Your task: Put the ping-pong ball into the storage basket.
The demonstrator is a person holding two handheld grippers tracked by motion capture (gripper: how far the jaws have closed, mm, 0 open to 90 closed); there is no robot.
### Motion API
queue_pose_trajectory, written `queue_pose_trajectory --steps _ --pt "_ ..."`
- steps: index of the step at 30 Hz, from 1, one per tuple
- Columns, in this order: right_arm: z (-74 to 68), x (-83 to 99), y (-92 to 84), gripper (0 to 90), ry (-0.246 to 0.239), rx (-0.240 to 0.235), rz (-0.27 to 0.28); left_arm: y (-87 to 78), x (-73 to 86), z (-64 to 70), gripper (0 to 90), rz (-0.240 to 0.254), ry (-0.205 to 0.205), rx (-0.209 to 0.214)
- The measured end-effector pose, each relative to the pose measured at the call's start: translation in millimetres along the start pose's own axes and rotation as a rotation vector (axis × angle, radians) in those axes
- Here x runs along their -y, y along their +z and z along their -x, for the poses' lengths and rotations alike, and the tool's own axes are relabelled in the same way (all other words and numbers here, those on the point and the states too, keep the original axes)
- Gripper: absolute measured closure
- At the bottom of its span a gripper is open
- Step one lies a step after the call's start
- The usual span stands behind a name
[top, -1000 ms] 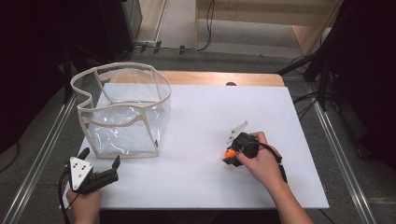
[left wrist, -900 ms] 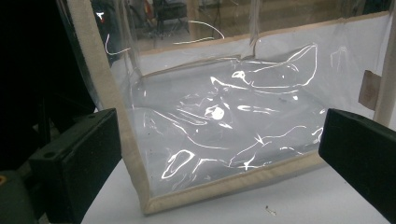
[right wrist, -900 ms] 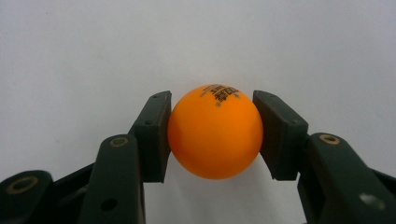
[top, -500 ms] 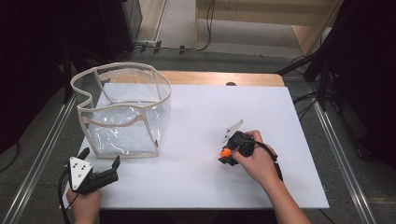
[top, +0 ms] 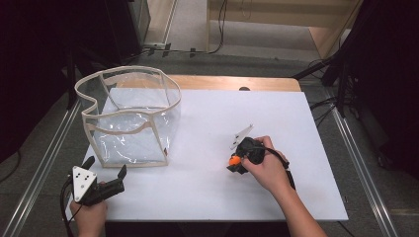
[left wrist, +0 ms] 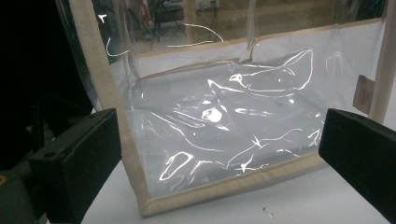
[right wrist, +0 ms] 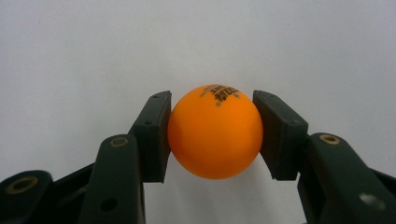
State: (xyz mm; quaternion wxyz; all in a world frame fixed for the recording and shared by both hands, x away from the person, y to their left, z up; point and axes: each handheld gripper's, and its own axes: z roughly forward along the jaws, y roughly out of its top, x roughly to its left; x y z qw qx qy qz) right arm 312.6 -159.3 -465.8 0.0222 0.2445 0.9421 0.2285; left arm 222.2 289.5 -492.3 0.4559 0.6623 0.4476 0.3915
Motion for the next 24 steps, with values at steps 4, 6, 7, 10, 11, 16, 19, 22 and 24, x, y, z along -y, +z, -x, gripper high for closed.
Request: queue_pose_trajectory --steps 4,6,7,10,11,16,19,22,24 --pt "-1.5 -8.8 2.1 47.7 -0.021 -0.006 0.002 -0.7 0.1 -0.8 0.0 0.006 -0.004 0.003" --pt "-2.5 -13.4 3.1 47.6 -0.028 -0.008 -0.001 -1.0 0.0 -1.4 0.0 0.006 -0.007 0.006" --pt "-2.9 -15.7 3.8 47.6 -0.033 -0.012 0.002 -1.1 0.0 -1.5 0.0 0.007 -0.011 0.006" --pt "-4.0 -21.6 4.8 47.6 -0.042 -0.012 0.0 -1.1 0.1 -1.4 0.0 0.012 -0.016 0.006" --pt "-4.6 -23.3 5.1 47.6 -0.038 -0.01 -0.002 -1.2 0.0 -1.5 0.0 0.012 -0.014 0.007" --pt "-5.2 -30.9 6.9 47.6 -0.056 -0.013 -0.007 -1.3 0.1 -1.6 0.0 0.014 -0.016 0.009" --pt "-6.3 -35.0 7.7 47.6 -0.06 -0.016 0.003 -1.3 0.0 -2.0 0.0 0.014 -0.017 0.01" --pt "-7.2 -37.7 8.2 47.6 -0.06 -0.01 -0.01 -1.1 0.0 -1.5 0.0 0.013 -0.017 0.008" --pt "-6.9 -39.6 9.3 47.6 -0.073 -0.008 -0.015 -1.2 -0.1 -1.5 0.0 0.01 -0.01 0.009"
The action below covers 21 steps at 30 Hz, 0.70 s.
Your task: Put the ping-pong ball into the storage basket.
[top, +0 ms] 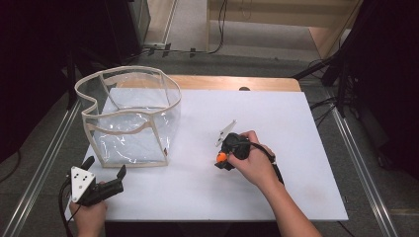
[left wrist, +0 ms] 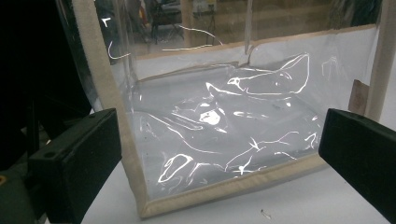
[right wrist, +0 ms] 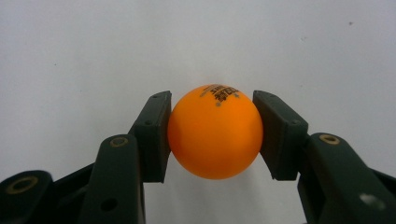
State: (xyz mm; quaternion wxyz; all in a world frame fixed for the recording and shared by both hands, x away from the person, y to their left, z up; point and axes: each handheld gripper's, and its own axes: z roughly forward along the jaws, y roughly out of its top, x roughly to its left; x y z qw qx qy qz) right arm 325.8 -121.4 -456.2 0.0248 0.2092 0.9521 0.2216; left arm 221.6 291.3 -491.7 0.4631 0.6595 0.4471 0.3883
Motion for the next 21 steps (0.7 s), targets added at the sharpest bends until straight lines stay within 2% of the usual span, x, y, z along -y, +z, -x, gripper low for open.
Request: queue_pose_trajectory --steps 1,8,11,21 --pt "-0.7 -1.0 -0.1 47.6 0.01 -0.003 -0.003 -0.1 0.0 -0.1 0.0 0.0 0.001 0.0" --pt "0.1 -9.4 -1.9 47.6 -0.011 -0.001 -0.002 -0.1 0.0 -0.5 0.0 0.004 -0.007 0.0" --pt "-0.7 -14.0 -3.0 47.6 -0.002 -0.001 -0.005 0.1 0.0 -0.5 0.0 0.004 -0.006 0.0" --pt "-0.7 -30.7 -0.7 47.7 -0.032 -0.016 -0.007 -0.1 0.0 -0.6 0.0 0.003 -0.007 0.001"
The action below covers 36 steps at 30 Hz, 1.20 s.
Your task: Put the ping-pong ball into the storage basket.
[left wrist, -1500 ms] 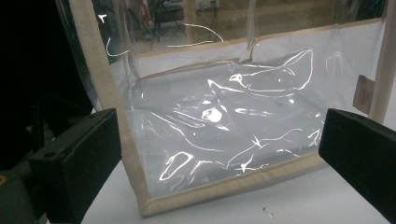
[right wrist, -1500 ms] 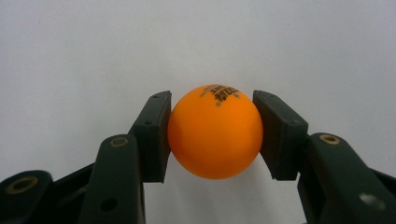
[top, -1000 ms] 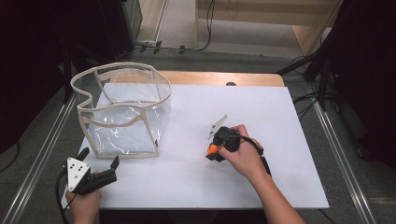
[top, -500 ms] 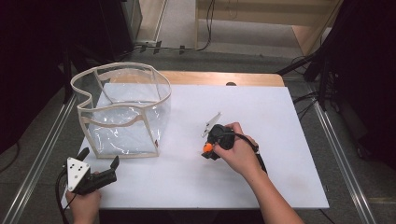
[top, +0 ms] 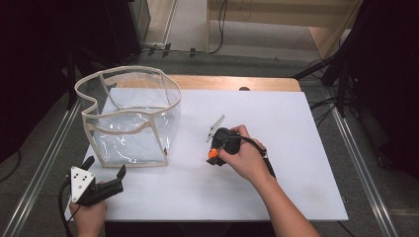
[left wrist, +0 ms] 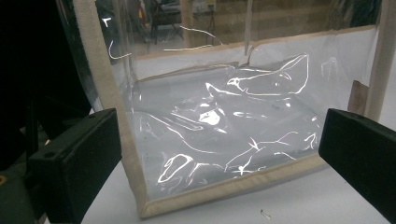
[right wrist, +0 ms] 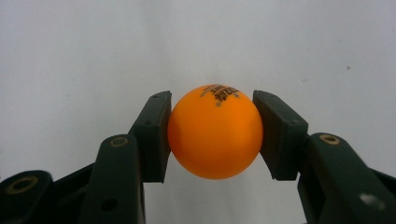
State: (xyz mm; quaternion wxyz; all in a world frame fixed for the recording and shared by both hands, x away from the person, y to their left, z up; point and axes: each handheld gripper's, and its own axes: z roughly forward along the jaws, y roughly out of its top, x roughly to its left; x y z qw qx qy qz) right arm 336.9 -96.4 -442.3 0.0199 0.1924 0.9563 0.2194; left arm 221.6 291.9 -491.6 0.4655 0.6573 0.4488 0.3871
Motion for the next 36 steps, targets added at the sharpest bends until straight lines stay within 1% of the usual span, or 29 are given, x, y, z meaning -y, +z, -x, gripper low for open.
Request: queue_pose_trajectory --steps 2,3,4,7,8,9,10,17,19,21,24,27,28,29,30,31,36 --pt "0.0 -3.2 -0.5 47.6 -0.002 -0.001 -0.007 0.2 0.0 -0.1 0.0 0.001 0.0 0.0" --pt "0.4 -4.7 -0.2 47.6 -0.009 -0.004 -0.001 0.2 0.0 -0.1 0.0 0.001 0.0 0.001" --pt "-0.2 -6.0 -0.3 47.6 -0.003 -0.005 -0.005 0.1 0.0 -0.2 0.0 0.001 0.0 0.001" --pt "-0.4 -10.0 0.3 47.7 -0.006 -0.009 -0.009 0.0 0.0 -0.5 0.0 0.001 -0.001 0.002" --pt "0.1 -11.1 1.4 47.6 -0.017 -0.012 -0.004 0.0 0.0 -0.5 0.0 0.002 -0.002 0.002" --pt "-1.1 -12.2 1.7 47.6 -0.004 -0.013 -0.012 0.0 0.0 -0.5 0.0 0.002 -0.002 0.002" --pt "-0.7 -13.3 3.1 47.7 -0.014 -0.015 -0.009 0.1 -0.1 -0.6 0.0 0.001 0.0 0.003" --pt "-3.7 -22.6 8.2 47.7 -0.018 -0.028 -0.018 0.4 -0.1 -0.5 0.0 -0.001 -0.002 0.002" --pt "-3.8 -25.6 9.1 47.6 -0.033 -0.033 -0.012 0.4 -0.2 -0.5 0.0 -0.001 -0.001 0.003" --pt "-4.6 -27.0 9.2 47.6 -0.029 -0.032 -0.014 0.3 -0.1 -0.4 0.0 -0.001 -0.001 0.003" --pt "-5.2 -32.0 11.1 47.6 -0.041 -0.036 -0.015 0.4 -0.2 -0.5 0.0 -0.001 0.0 0.002" --pt "-5.5 -34.4 12.1 47.7 -0.04 -0.039 -0.016 0.6 -0.3 -0.4 0.0 -0.004 0.001 0.002" --pt "-5.8 -35.3 11.9 47.7 -0.038 -0.04 -0.019 0.6 -0.4 -0.5 0.0 -0.004 0.002 0.002" --pt "-5.5 -36.4 12.0 47.6 -0.046 -0.041 -0.013 0.6 -0.4 -0.4 0.0 -0.004 0.001 0.003" --pt "-6.4 -37.8 10.9 47.7 -0.038 -0.04 -0.021 0.7 -0.4 -0.4 0.0 -0.004 0.002 0.002" --pt "-6.1 -39.0 10.6 47.7 -0.048 -0.041 -0.013 0.7 -0.3 -0.2 0.0 -0.005 -0.001 0.002" --pt "-7.9 -47.8 6.7 47.6 -0.061 -0.035 -0.007 0.9 -0.2 0.2 0.0 -0.003 0.002 0.0"
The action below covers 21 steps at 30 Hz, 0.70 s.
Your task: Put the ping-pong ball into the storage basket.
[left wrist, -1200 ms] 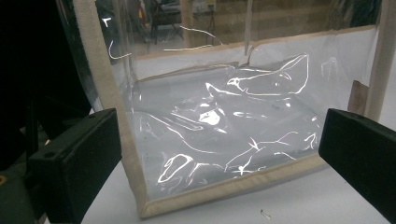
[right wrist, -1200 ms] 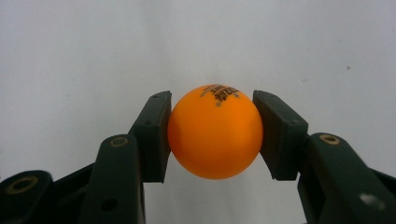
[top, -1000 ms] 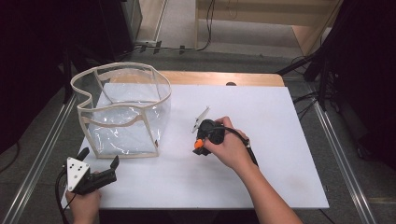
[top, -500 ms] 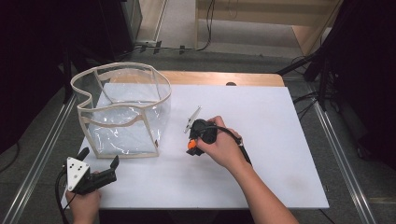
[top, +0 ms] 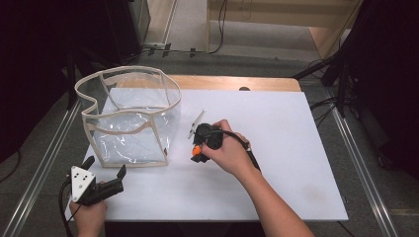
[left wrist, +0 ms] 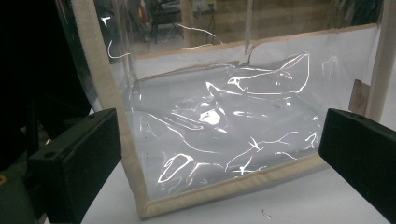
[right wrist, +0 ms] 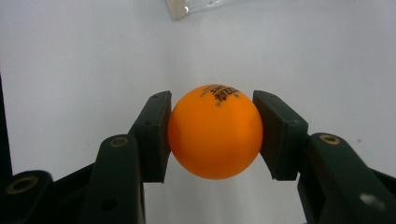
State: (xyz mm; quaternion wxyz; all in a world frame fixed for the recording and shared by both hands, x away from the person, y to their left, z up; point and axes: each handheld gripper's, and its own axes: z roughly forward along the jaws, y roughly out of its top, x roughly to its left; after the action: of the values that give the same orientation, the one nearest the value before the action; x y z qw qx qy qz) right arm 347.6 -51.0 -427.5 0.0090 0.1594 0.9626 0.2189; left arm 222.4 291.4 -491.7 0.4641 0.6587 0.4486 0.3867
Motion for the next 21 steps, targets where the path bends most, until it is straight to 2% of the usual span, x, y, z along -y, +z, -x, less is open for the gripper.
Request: queue_pose_trajectory --steps 3,7,21 --pt "-0.9 -5.4 -2.4 47.6 0.0 -0.001 0.007 -0.3 -0.2 -0.2 0.0 -0.002 -0.002 0.001" --pt "-0.7 -12.3 -5.7 47.7 -0.024 0.004 0.013 0.1 0.0 0.0 0.0 0.0 -0.001 0.0" --pt "2.4 -27.2 -16.7 47.6 -0.025 -0.005 0.027 0.0 -0.1 -0.3 0.0 -0.002 -0.003 0.002"
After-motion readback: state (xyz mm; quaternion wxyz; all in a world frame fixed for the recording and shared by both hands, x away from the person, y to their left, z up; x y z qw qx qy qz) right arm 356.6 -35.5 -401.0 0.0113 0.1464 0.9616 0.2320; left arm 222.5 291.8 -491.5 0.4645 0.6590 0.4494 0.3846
